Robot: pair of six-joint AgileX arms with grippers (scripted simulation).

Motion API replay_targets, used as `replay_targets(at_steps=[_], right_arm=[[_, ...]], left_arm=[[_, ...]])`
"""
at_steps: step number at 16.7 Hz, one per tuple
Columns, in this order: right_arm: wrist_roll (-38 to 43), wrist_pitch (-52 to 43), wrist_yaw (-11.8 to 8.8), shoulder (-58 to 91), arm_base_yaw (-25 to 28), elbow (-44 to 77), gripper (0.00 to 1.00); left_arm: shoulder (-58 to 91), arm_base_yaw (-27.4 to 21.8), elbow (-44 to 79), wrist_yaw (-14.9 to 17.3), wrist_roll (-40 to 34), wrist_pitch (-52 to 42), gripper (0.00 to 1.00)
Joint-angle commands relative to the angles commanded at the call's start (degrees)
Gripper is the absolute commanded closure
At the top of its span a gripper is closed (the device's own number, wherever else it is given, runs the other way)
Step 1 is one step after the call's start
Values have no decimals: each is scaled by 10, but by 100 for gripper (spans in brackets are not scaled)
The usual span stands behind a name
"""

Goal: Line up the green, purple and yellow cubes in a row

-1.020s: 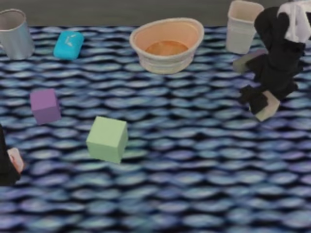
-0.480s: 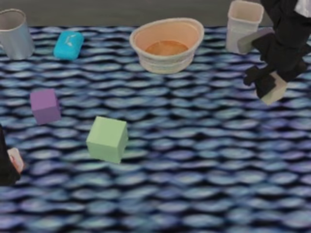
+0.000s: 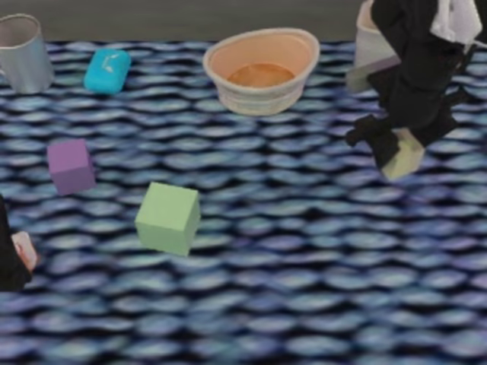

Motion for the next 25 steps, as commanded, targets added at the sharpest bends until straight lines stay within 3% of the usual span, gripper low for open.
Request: replay_targets(at_steps=[7, 11, 19, 25], right_arm=[[318, 44, 6, -131, 140, -189, 100], [437, 69, 11, -197, 201, -274, 100], [462, 86, 11, -210, 215, -300, 100], [465, 203, 12, -165, 217, -366, 100]], left_arm=[[0, 0, 0, 0, 0, 0, 0], [0, 0, 0, 0, 0, 0, 0], [0, 0, 0, 0, 0, 0, 0], [0, 0, 0, 0, 0, 0, 0]])
